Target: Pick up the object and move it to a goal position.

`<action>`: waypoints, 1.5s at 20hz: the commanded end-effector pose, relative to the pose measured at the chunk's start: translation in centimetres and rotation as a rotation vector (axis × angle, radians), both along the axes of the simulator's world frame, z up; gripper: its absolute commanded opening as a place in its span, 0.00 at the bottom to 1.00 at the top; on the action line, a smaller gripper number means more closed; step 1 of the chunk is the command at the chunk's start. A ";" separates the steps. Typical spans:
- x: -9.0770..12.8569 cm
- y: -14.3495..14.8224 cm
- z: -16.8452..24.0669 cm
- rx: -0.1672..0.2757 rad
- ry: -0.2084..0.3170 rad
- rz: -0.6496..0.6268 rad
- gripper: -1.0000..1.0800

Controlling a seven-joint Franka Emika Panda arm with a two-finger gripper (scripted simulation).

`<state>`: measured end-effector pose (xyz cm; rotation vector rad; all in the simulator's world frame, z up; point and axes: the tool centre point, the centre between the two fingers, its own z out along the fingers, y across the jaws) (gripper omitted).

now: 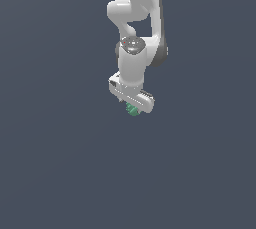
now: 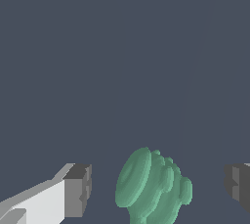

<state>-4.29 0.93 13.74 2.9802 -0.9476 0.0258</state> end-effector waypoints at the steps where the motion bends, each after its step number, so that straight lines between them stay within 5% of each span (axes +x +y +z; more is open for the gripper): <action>1: -0.6 0.4 -0.4 0.003 0.000 -0.065 0.96; 17: -4.1 2.3 -2.4 0.018 0.004 -0.457 0.96; 30: -5.3 2.9 -3.0 0.021 0.006 -0.587 0.96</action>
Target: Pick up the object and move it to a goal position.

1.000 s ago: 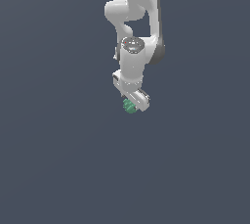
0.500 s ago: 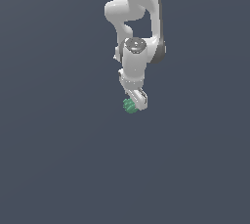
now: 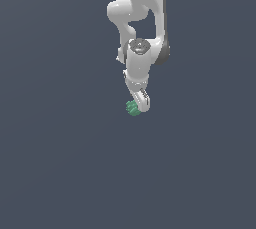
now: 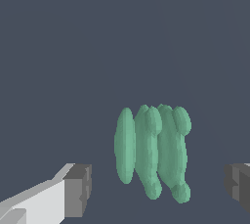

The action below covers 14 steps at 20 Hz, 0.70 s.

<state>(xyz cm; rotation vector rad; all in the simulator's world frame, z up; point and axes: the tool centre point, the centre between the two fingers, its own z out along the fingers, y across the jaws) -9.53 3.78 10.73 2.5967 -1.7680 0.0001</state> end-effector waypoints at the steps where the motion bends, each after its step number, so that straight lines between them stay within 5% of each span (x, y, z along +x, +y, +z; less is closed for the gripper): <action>1: -0.1 0.0 0.0 0.000 0.000 -0.007 0.96; 14: -0.2 0.0 -3.8 0.000 0.000 -0.007 0.96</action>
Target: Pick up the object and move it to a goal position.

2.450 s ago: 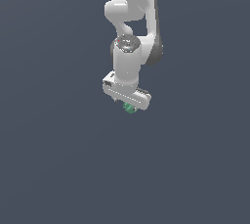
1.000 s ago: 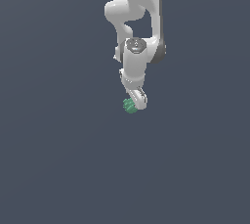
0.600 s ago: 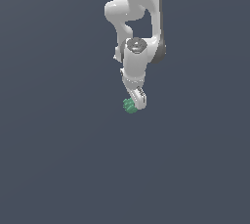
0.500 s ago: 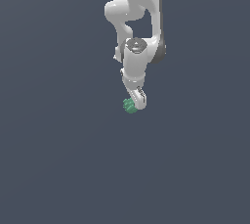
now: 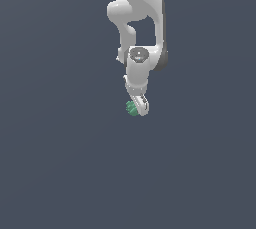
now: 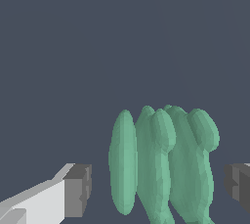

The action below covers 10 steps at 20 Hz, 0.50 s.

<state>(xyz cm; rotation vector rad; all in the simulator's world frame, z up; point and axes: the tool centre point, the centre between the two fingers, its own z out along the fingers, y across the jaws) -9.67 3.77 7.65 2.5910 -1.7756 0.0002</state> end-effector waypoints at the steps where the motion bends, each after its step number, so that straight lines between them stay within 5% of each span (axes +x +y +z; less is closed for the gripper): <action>1: 0.0 0.0 -1.0 0.000 0.000 -0.001 0.96; 7: 0.0 0.0 -2.0 0.000 0.000 -0.002 0.96; 8: 0.0 0.0 -2.0 0.000 0.000 -0.002 0.00; 10: 0.0 0.0 -2.0 0.000 0.000 -0.002 0.00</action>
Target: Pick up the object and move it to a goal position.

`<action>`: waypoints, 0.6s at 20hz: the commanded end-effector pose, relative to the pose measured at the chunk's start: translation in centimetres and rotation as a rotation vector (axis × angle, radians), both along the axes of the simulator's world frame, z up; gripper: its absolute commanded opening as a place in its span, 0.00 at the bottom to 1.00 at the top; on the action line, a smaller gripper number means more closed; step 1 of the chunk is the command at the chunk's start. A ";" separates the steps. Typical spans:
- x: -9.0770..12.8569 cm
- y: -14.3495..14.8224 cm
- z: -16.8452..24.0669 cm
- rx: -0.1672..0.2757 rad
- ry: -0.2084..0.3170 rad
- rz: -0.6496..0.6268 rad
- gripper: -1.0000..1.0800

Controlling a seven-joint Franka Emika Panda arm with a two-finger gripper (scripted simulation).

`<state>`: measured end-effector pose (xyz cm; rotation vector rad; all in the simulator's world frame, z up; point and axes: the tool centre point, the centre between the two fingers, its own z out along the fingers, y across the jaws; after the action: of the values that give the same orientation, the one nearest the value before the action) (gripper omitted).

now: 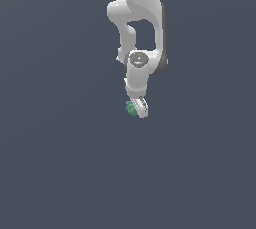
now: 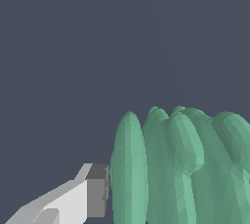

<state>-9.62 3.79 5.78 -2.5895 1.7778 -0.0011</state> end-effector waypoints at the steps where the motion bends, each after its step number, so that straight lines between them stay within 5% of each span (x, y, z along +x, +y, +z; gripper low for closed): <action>1: 0.0 0.0 -0.1 0.000 0.001 0.000 0.00; 12: 0.1 -0.1 0.4 0.000 -0.001 0.000 0.00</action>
<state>-9.59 3.74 5.98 -2.5896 1.7776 -0.0008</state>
